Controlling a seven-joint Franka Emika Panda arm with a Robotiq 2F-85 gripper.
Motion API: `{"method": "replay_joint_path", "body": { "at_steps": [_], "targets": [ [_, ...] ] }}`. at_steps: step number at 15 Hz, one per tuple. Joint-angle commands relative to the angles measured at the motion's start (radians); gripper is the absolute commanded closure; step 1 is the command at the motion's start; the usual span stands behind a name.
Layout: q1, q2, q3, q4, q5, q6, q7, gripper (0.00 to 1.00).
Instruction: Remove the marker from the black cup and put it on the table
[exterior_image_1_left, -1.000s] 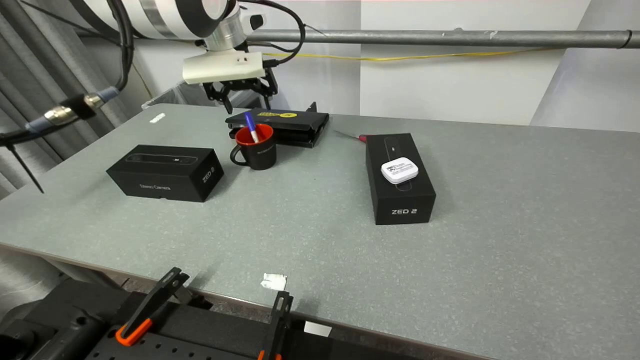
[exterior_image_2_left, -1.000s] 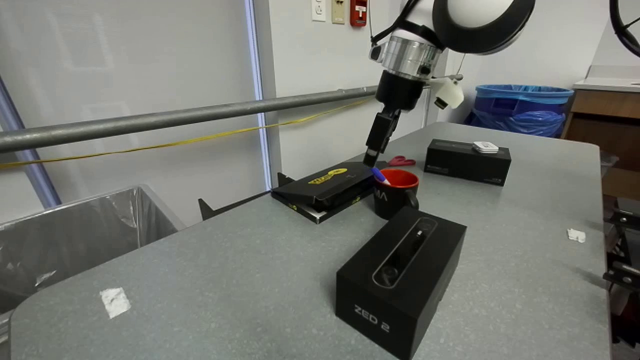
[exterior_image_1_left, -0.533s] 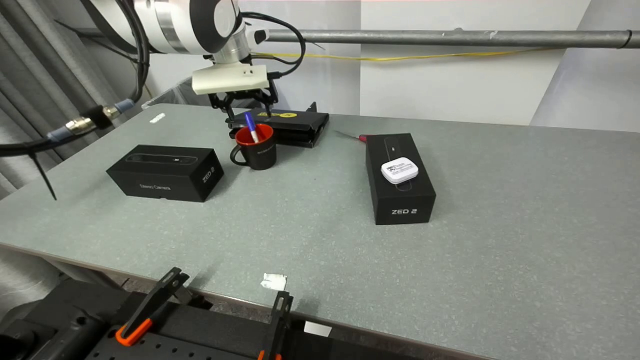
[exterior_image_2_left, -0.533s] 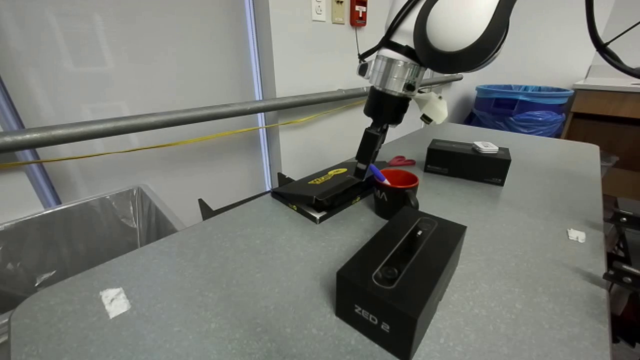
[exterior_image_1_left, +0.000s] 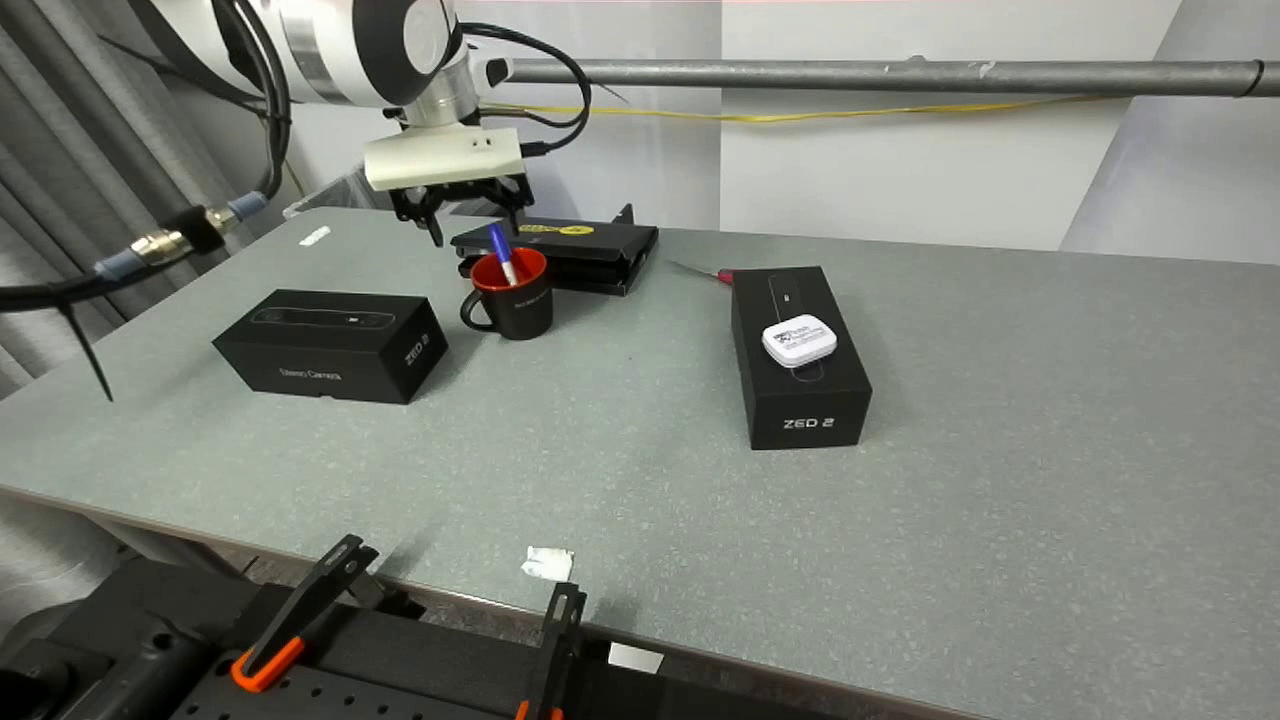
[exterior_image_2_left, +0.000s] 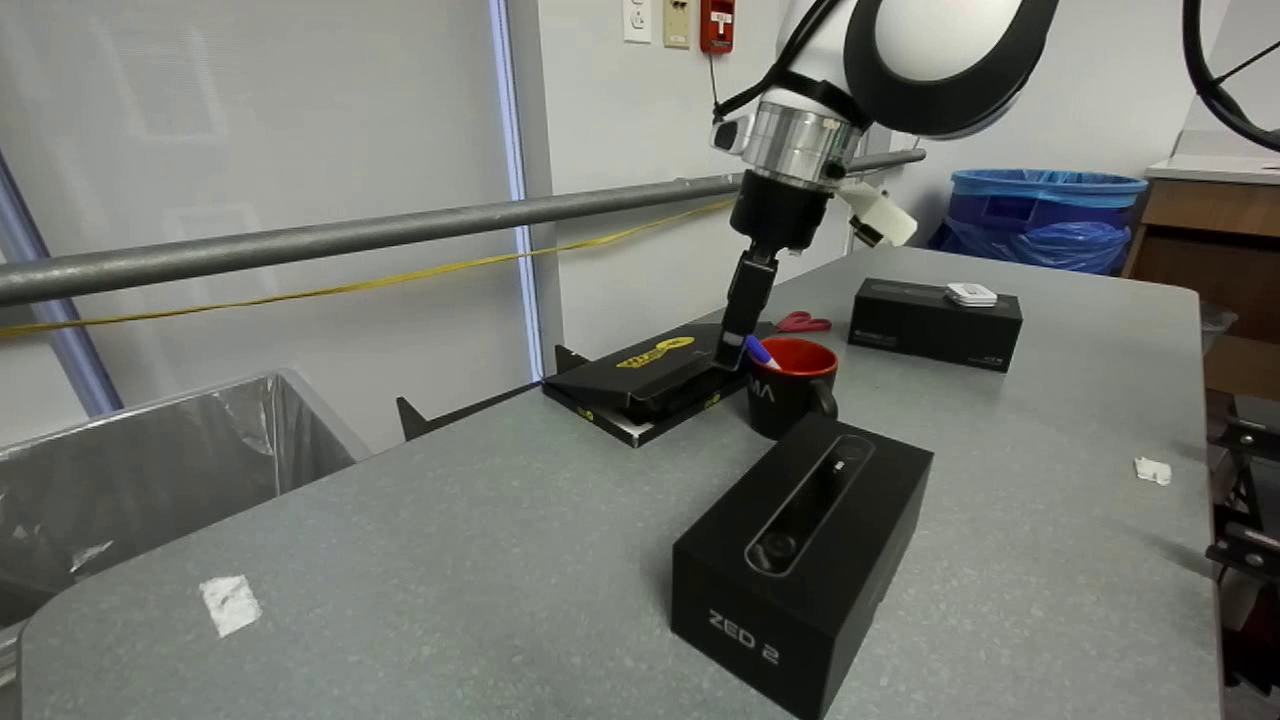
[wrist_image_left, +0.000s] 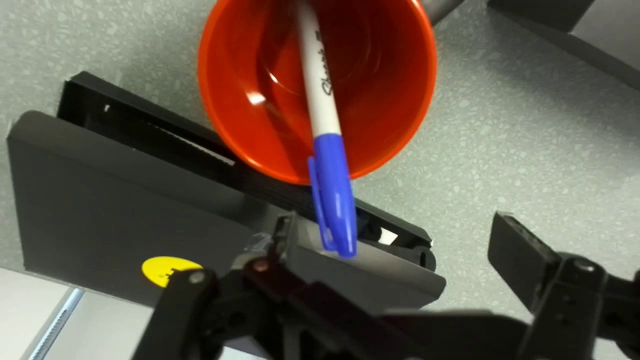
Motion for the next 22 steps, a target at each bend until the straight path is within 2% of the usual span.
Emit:
{"method": "replay_joint_path", "body": {
  "at_steps": [1, 4, 5, 6, 8, 9, 14, 17, 22],
  "targets": [
    [-0.012, -0.042, 0.012, -0.054, -0.020, 0.024, -0.012, 0.00],
    [-0.005, -0.049, 0.005, -0.066, -0.023, 0.025, -0.004, 0.00],
    [-0.003, -0.046, 0.004, -0.065, -0.023, 0.025, -0.002, 0.05],
    [0.000, -0.040, -0.001, -0.062, -0.025, 0.033, 0.004, 0.26],
    [-0.005, -0.040, 0.005, -0.062, -0.018, 0.035, 0.001, 0.32],
    [-0.006, -0.043, 0.004, -0.062, -0.018, 0.037, 0.002, 0.39],
    [-0.020, -0.054, 0.010, -0.065, -0.009, 0.044, -0.007, 0.80],
    [-0.026, -0.065, 0.010, -0.068, -0.007, 0.043, -0.009, 0.99],
    [-0.038, -0.089, 0.010, -0.073, -0.001, 0.048, -0.013, 0.97]
  ]
}}
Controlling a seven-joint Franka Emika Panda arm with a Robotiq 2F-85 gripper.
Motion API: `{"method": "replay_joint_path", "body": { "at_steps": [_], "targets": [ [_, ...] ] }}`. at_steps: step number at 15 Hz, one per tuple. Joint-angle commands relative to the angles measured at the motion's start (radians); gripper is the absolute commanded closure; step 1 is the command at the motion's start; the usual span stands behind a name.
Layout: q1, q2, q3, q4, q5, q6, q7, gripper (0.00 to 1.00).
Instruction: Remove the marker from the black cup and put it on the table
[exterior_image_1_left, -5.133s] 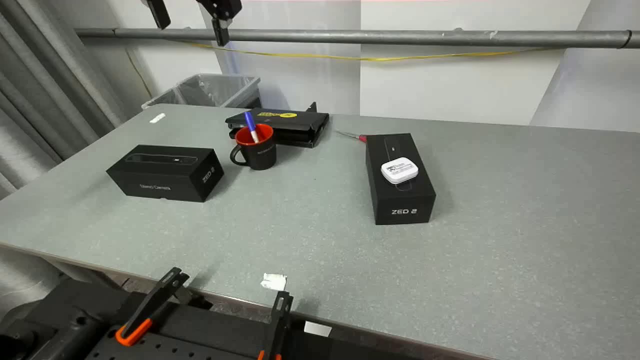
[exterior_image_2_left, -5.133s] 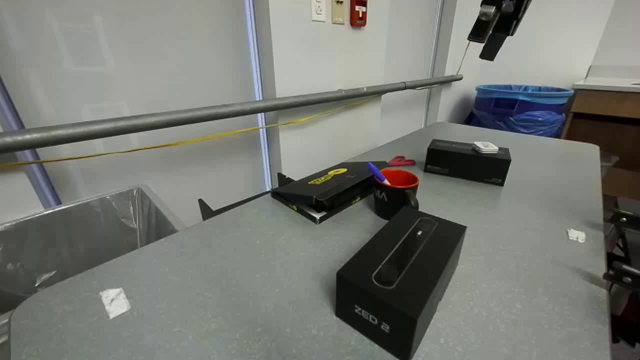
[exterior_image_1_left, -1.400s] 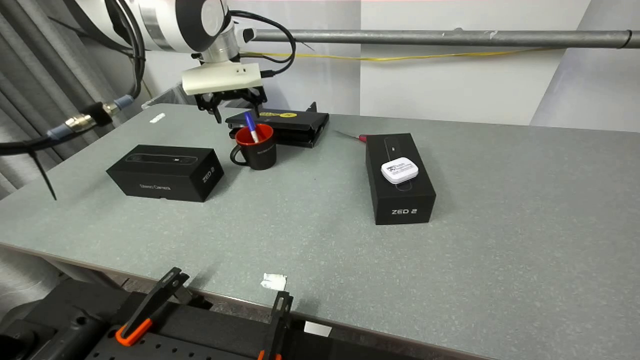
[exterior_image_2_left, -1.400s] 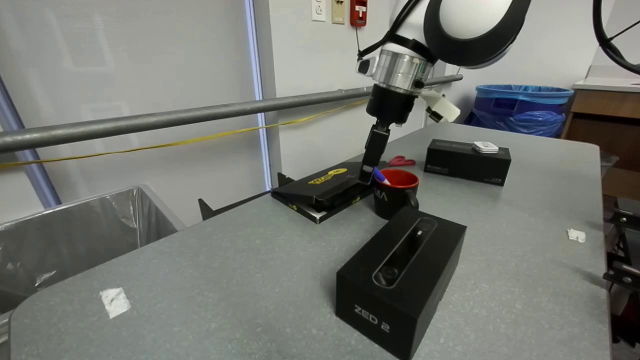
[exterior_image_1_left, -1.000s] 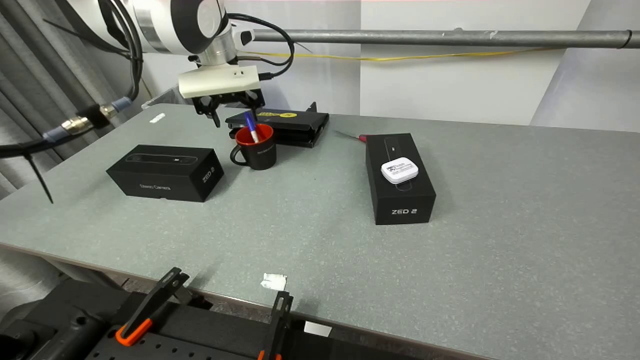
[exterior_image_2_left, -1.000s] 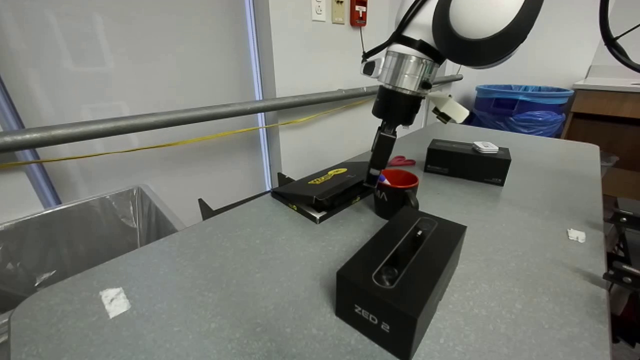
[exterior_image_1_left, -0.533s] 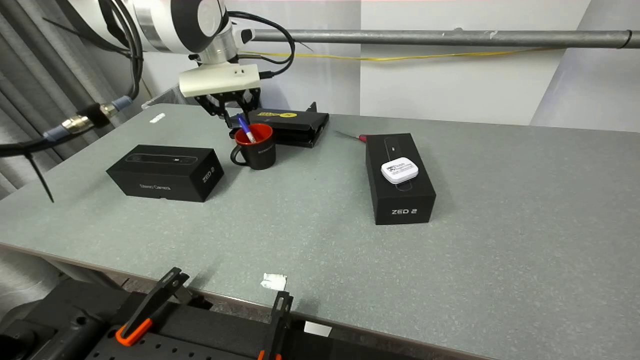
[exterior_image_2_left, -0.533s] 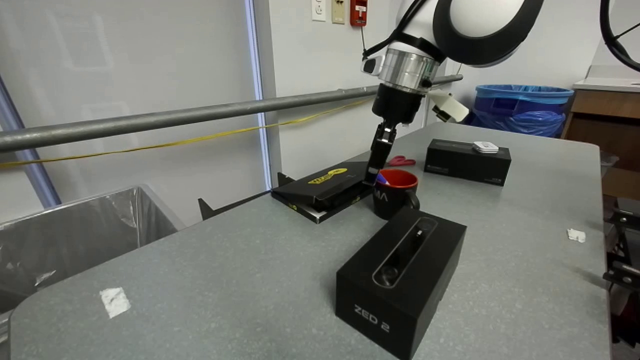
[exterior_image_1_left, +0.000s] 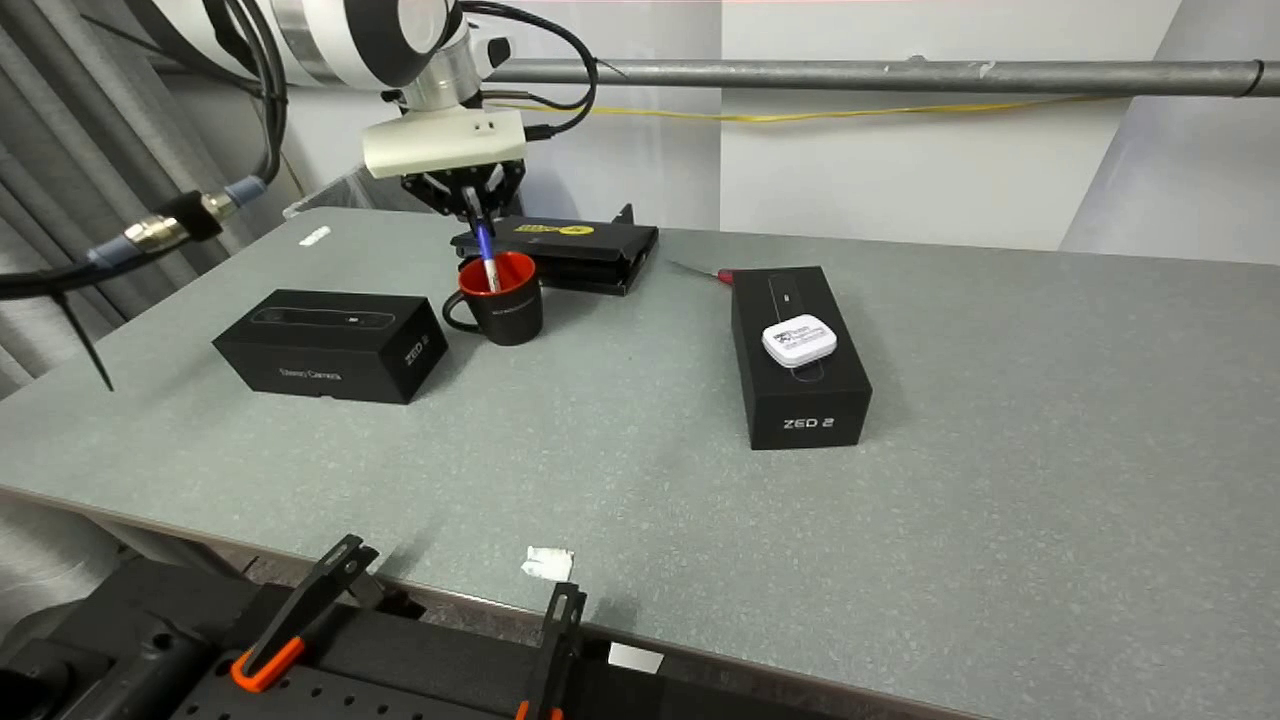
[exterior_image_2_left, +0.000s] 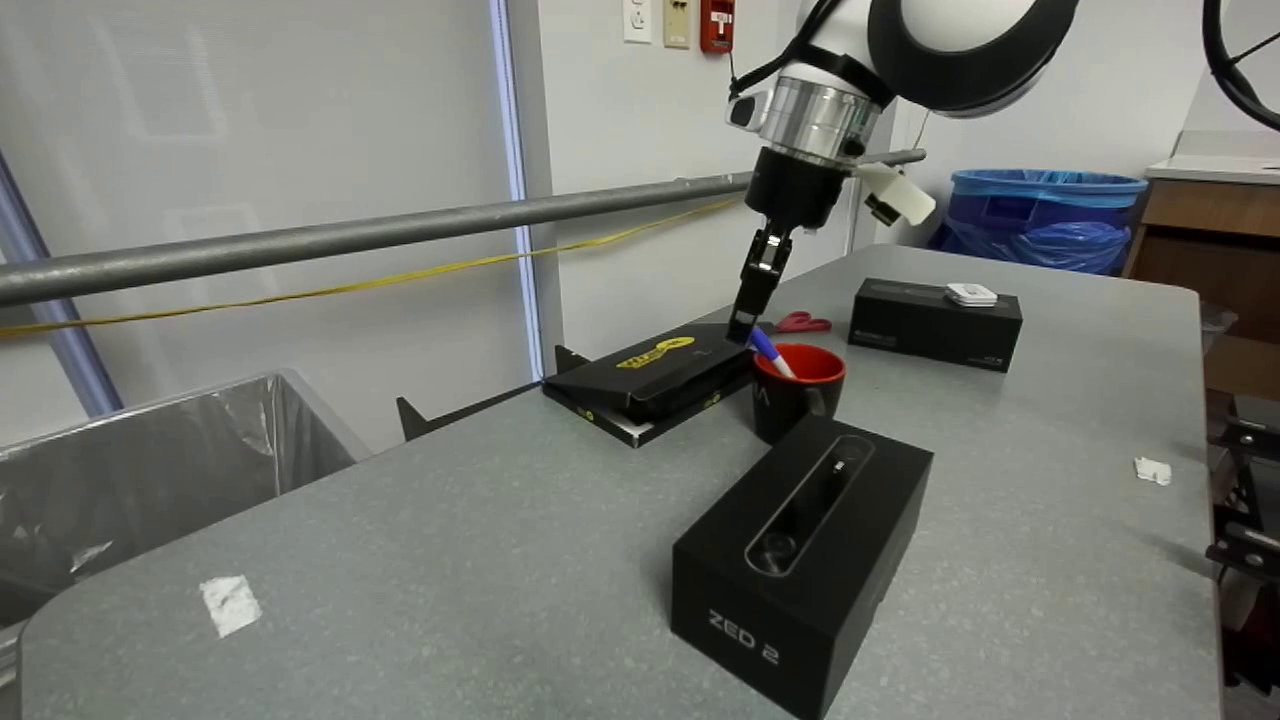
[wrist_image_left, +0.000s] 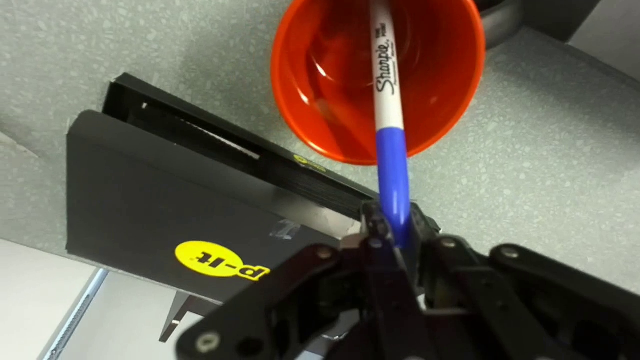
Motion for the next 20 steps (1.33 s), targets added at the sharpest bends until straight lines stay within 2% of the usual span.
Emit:
{"method": "replay_joint_path", "body": {
  "at_steps": [1, 5, 8, 11, 12, 16, 20],
  "targets": [
    [-0.023, -0.044, 0.008, -0.035, 0.000, 0.040, -0.007, 0.97],
    [-0.053, -0.156, 0.021, -0.076, 0.037, 0.052, -0.010, 0.97],
    [-0.097, -0.275, 0.054, -0.108, 0.140, 0.007, -0.050, 0.97],
    [-0.107, -0.342, 0.023, -0.116, 0.164, -0.064, -0.036, 0.97],
    [-0.071, -0.330, -0.038, -0.109, 0.135, -0.093, -0.012, 0.97],
    [-0.062, -0.184, -0.139, -0.078, 0.004, -0.157, 0.077, 0.97],
    [-0.067, -0.018, -0.176, -0.023, -0.017, -0.170, 0.096, 0.97]
  ]
}}
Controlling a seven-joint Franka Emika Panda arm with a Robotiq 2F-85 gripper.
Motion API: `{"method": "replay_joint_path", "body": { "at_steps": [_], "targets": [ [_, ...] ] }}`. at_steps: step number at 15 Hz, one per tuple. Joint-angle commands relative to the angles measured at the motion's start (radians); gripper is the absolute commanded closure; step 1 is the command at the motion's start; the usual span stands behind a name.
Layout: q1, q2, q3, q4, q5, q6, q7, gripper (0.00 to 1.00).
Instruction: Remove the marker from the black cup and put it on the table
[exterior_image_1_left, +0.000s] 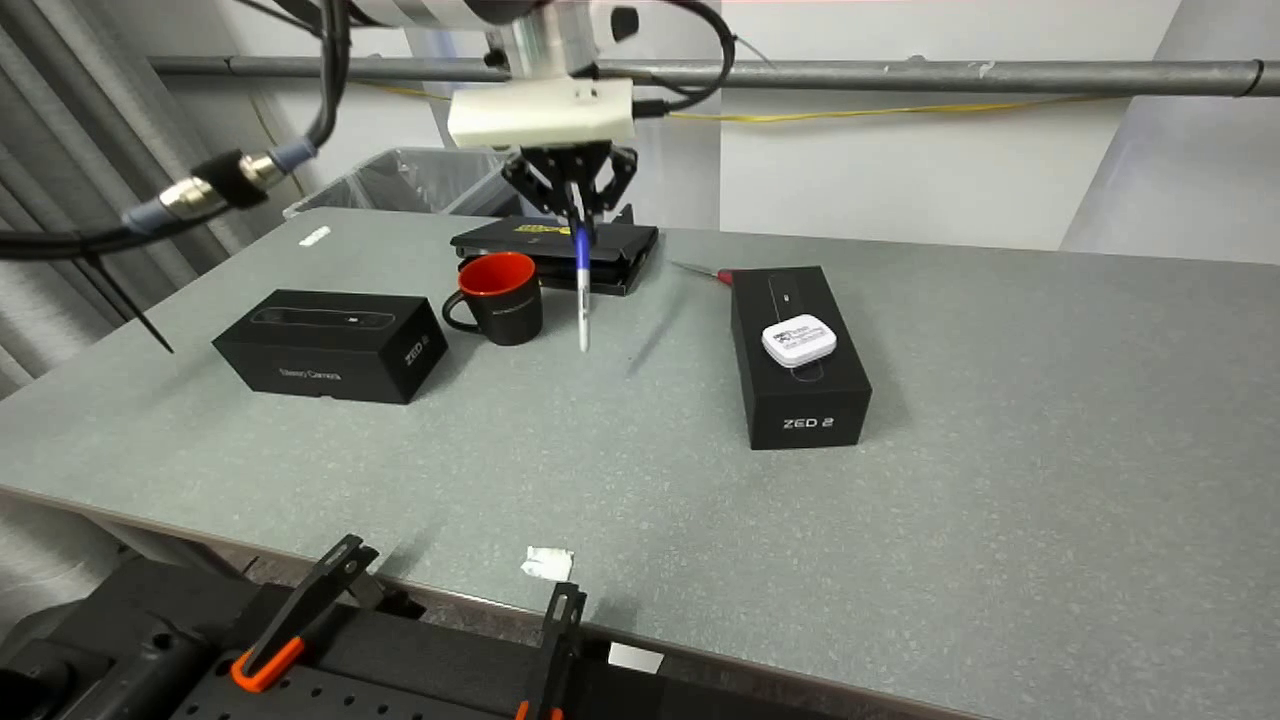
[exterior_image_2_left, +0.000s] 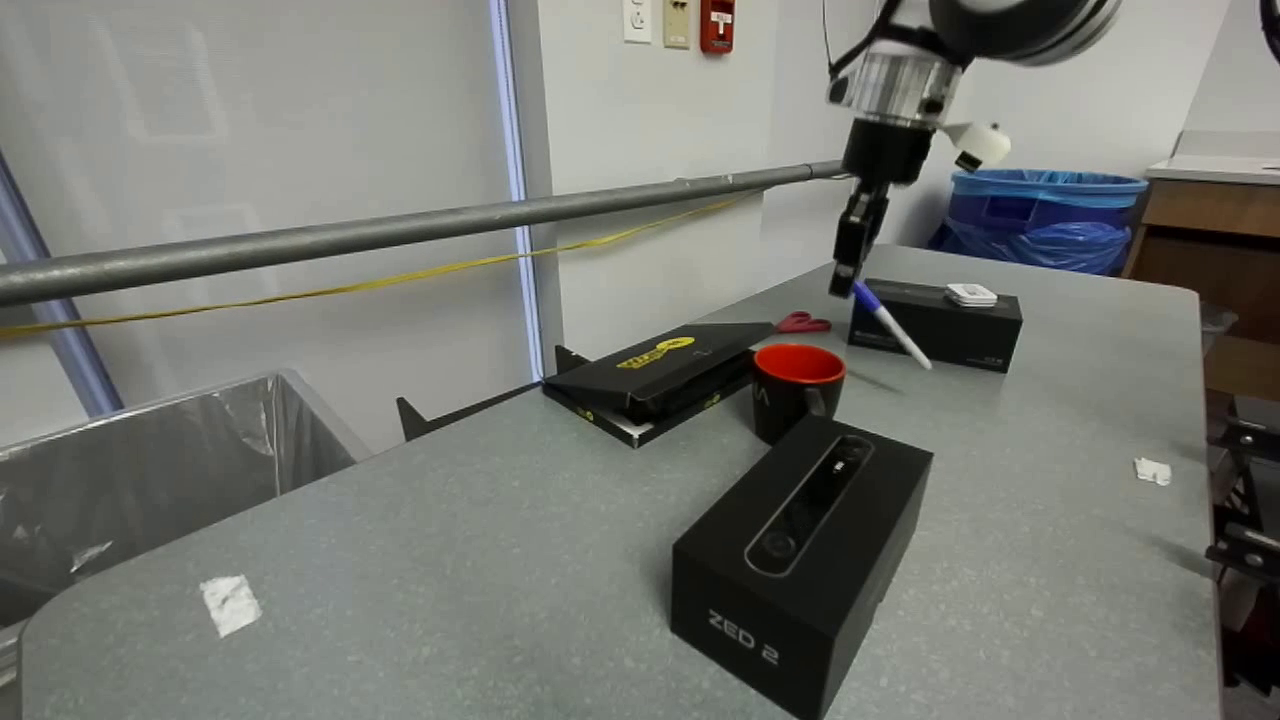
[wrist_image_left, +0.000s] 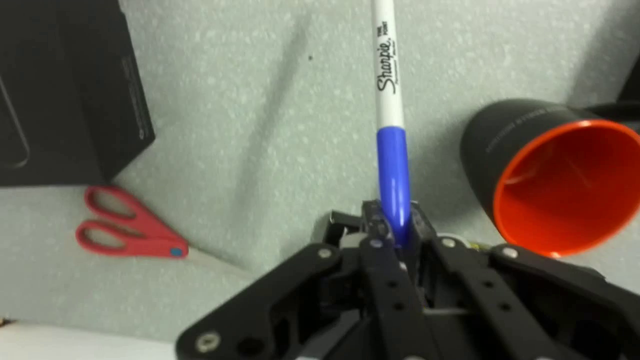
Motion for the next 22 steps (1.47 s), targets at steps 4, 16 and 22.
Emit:
{"method": "replay_joint_path", "body": {
  "at_steps": [4, 16, 22],
  "targets": [
    [0.003, 0.215, -0.015, 0.138, -0.008, -0.043, 0.038, 0.97],
    [-0.006, 0.242, -0.015, 0.207, -0.013, -0.060, 0.027, 0.01],
    [-0.009, 0.232, -0.008, 0.188, -0.009, -0.029, 0.017, 0.00]
  ]
}}
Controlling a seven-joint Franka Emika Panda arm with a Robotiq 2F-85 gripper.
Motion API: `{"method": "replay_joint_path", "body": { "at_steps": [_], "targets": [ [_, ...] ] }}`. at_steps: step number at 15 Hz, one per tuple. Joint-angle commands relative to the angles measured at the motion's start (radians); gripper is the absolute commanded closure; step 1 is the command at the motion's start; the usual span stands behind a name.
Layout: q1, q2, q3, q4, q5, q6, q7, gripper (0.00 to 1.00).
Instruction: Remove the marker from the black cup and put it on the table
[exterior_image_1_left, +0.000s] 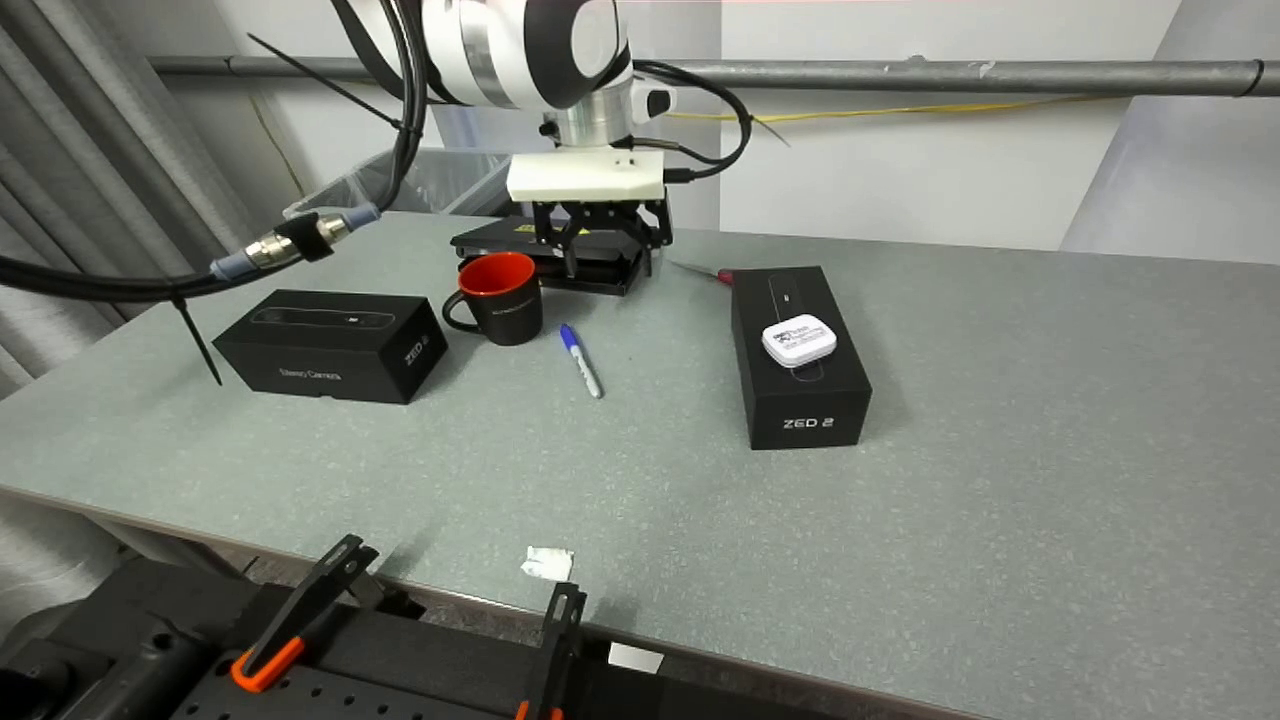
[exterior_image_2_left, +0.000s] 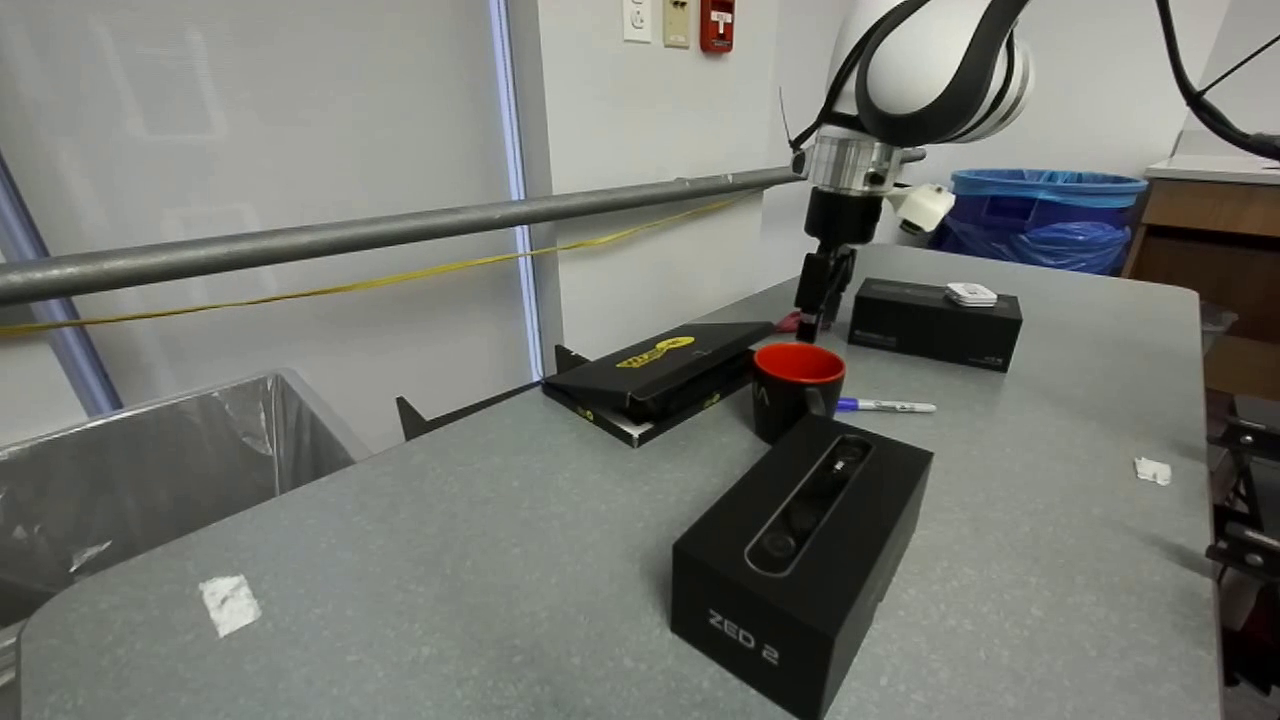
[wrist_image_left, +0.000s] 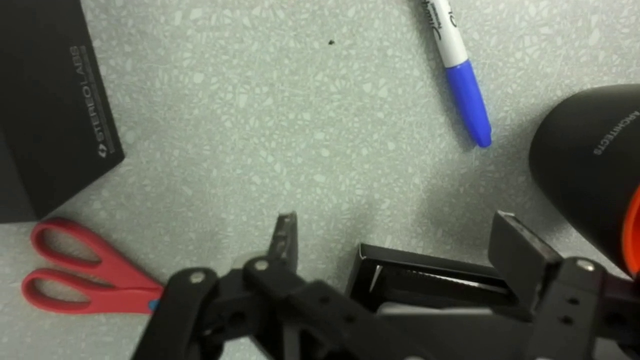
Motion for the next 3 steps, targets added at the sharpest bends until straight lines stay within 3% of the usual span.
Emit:
{"method": "replay_joint_path", "body": {
  "at_steps": [1, 3],
  "targets": [
    [-0.007, -0.001, 0.007, 0.002, -0.008, -0.003, 0.006, 0.00],
    [-0.007, -0.001, 0.007, 0.003, -0.008, -0.004, 0.006, 0.00]
  ]
}}
